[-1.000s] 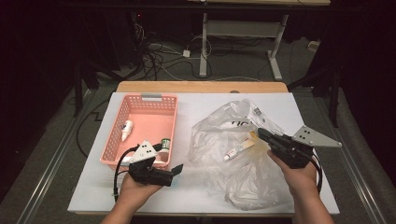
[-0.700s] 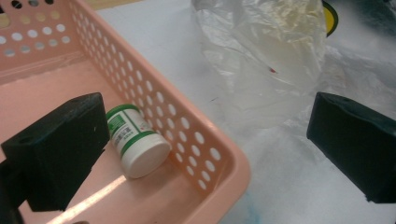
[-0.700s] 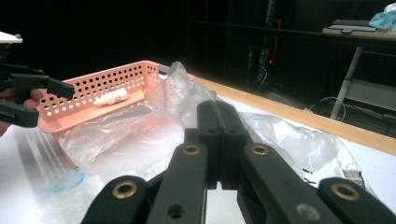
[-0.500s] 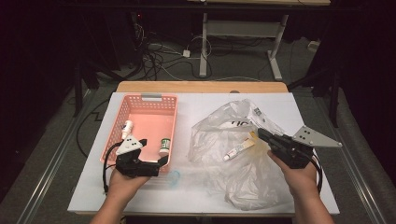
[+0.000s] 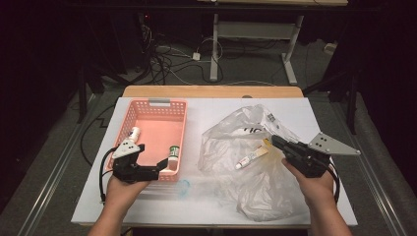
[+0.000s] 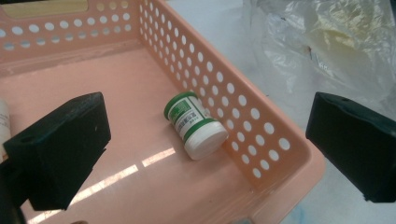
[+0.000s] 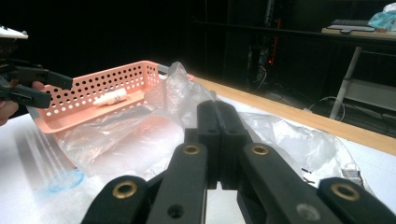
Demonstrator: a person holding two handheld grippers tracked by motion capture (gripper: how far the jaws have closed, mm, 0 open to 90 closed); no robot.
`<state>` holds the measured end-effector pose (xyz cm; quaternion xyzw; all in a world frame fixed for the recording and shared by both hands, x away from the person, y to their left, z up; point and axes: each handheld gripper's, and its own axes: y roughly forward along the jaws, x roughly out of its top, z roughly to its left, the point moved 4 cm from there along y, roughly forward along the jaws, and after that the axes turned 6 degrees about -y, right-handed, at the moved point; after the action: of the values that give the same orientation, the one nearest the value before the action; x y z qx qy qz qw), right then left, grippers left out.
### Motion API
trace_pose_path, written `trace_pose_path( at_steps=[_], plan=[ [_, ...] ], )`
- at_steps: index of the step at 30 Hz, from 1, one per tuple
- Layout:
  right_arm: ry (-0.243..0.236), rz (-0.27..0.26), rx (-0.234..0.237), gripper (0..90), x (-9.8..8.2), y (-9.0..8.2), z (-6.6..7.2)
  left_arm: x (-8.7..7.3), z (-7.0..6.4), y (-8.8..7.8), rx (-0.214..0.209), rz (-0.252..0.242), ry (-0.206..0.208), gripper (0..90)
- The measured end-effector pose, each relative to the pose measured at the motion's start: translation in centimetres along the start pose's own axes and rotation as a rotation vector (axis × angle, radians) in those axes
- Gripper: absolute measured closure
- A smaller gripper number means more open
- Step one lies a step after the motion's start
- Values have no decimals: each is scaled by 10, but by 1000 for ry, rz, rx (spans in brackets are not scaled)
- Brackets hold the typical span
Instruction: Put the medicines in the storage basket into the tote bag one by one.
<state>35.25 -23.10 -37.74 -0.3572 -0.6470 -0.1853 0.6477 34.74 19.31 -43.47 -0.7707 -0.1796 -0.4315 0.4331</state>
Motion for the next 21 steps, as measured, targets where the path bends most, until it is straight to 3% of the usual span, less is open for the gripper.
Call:
trace_pose_path(
  at_steps=[7, 12, 21],
  plan=[
    [2, 0, 6, 900, 0, 1, 1, 23, -1, 8, 12, 49, 16, 0],
    [6, 0, 7, 900, 0, 1, 1, 39, 8, 16, 21, 58, -13, 0],
    [4, -2, 6, 900, 0, 1, 0, 53, 22, 46, 48, 218, -31, 44]
  ],
)
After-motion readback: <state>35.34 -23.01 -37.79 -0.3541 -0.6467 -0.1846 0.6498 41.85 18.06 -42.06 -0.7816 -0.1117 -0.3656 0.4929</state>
